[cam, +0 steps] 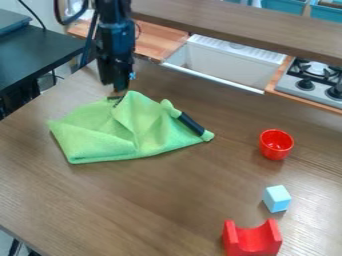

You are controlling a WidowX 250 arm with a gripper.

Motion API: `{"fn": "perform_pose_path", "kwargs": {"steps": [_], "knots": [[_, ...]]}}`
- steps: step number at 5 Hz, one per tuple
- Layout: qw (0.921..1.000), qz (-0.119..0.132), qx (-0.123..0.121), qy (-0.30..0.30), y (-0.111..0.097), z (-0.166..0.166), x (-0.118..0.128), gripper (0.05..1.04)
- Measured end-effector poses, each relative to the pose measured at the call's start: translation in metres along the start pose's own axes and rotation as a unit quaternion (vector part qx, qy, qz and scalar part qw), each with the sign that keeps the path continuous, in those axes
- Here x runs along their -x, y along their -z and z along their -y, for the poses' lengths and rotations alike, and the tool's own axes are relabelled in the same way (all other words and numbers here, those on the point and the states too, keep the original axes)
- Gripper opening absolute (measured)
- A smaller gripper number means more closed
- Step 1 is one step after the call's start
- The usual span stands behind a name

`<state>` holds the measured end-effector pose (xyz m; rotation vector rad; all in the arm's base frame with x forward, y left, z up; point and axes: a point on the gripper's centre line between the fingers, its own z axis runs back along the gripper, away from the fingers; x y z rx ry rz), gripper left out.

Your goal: Fold the cloth from bottom right to top left

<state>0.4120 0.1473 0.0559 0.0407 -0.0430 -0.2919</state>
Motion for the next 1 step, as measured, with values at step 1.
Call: {"fn": "perform_pose_path", "kwargs": {"steps": [1], "knots": [[0.9996,0.027,-0.012,0.000,-0.0204,-0.0080,0.0129,0.968]]}}
